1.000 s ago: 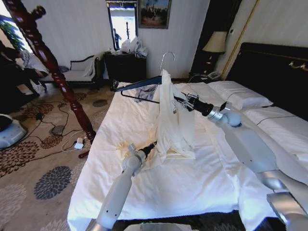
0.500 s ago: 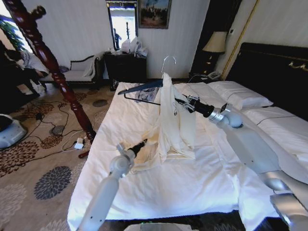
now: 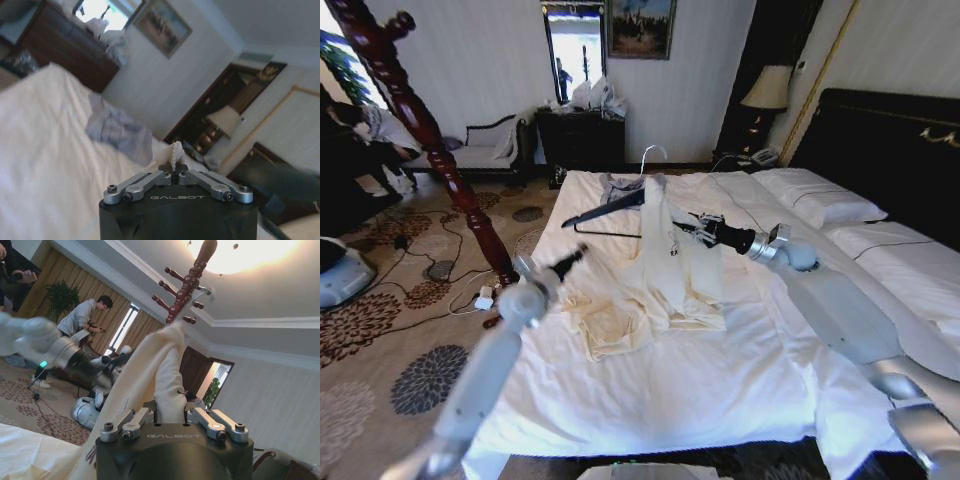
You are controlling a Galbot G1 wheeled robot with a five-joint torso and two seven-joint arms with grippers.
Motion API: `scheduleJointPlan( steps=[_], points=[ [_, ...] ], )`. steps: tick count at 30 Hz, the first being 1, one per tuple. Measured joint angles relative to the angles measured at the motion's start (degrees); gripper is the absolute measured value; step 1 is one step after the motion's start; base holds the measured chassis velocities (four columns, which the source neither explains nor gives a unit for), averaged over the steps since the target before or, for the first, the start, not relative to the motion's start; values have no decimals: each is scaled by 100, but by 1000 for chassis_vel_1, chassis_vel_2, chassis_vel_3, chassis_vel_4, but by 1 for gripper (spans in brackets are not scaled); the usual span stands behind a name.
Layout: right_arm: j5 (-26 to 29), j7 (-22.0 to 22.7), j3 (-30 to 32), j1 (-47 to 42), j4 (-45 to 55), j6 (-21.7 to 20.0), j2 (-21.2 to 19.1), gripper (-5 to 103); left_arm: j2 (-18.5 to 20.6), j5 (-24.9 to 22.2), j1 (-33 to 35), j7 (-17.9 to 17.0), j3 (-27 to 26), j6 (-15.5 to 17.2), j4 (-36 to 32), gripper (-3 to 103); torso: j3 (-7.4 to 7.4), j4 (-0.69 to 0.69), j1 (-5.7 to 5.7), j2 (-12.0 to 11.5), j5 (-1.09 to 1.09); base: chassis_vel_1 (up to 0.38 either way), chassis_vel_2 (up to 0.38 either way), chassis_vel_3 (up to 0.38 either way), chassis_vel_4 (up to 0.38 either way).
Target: Pick up the clothes from the bed and hang them on the clothes hanger.
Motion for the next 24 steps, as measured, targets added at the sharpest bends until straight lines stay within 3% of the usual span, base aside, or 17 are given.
scheduleJointPlan(
  steps=[6, 19, 24],
  points=[
    [-148, 7, 33, -117, -2, -63, 25, 23, 448, -524, -671, -119, -17, 17, 9, 1, 0, 0, 0, 0, 1, 0, 0, 0, 0],
    [-167, 65, 42, -131, -244, -79, 73, 23, 612, -665, -848, -166, -144, 34, -203, 1, 0, 0, -2, 0, 0, 0, 0, 0, 0],
    [-262, 109, 16, -131, -365, -109, 76, 23, 878, -909, -1157, -176, -227, 58, -222, 1, 0, 1, -1, 0, 0, 0, 0, 0, 0]
  ],
)
